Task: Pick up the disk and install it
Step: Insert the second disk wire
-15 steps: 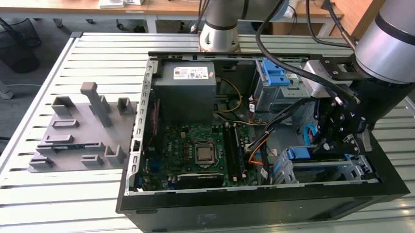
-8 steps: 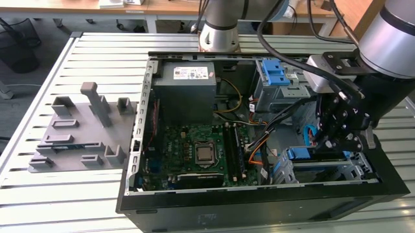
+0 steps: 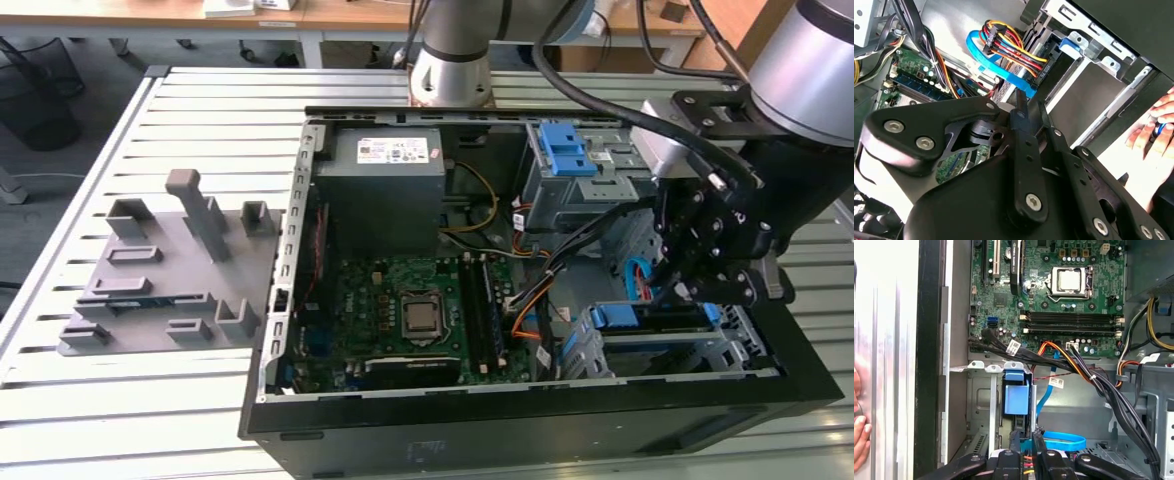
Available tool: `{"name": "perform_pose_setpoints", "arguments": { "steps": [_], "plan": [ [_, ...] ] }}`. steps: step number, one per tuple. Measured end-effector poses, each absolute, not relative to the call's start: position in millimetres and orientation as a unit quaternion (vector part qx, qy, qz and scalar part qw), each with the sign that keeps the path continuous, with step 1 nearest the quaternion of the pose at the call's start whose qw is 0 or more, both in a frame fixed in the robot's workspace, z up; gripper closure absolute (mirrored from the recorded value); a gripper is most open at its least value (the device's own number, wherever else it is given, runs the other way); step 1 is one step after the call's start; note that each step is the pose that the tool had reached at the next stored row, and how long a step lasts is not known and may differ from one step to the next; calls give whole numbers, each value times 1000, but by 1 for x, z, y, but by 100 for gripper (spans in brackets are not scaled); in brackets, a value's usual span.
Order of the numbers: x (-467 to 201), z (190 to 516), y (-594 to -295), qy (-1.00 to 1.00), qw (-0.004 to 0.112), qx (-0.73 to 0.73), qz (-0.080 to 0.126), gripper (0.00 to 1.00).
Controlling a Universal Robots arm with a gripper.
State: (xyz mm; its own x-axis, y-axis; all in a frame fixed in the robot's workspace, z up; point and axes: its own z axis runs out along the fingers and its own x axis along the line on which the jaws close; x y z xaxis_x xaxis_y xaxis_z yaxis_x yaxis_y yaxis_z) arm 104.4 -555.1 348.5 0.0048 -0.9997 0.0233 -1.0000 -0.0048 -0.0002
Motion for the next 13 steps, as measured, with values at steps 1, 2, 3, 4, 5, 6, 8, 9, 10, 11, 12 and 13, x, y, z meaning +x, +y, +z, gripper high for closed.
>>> {"name": "perform_pose_setpoints", "arguments": {
  "steps": [1, 2, 3, 4, 5, 6, 8, 9, 10, 11, 12, 13],
  "plan": [
    [104, 349, -555, -705, 8, 709, 8, 77],
    [104, 349, -555, -705, 8, 709, 8, 77],
    [104, 349, -555, -705, 8, 709, 8, 84],
    [104, 349, -555, -705, 8, 709, 8, 89],
    [104, 349, -555, -705, 8, 709, 8, 89],
    [104, 349, -555, -705, 8, 709, 8, 89],
    [104, 349, -555, -705, 8, 709, 8, 89],
    [104, 349, -555, -705, 8, 709, 8, 89],
    [104, 349, -555, -705, 8, 709, 8, 89],
    [104, 349, -555, -705, 8, 709, 8, 89],
    [104, 349, -555, -705, 8, 709, 8, 89],
    [104, 349, -555, -705, 8, 709, 8, 89]
  ]
}}
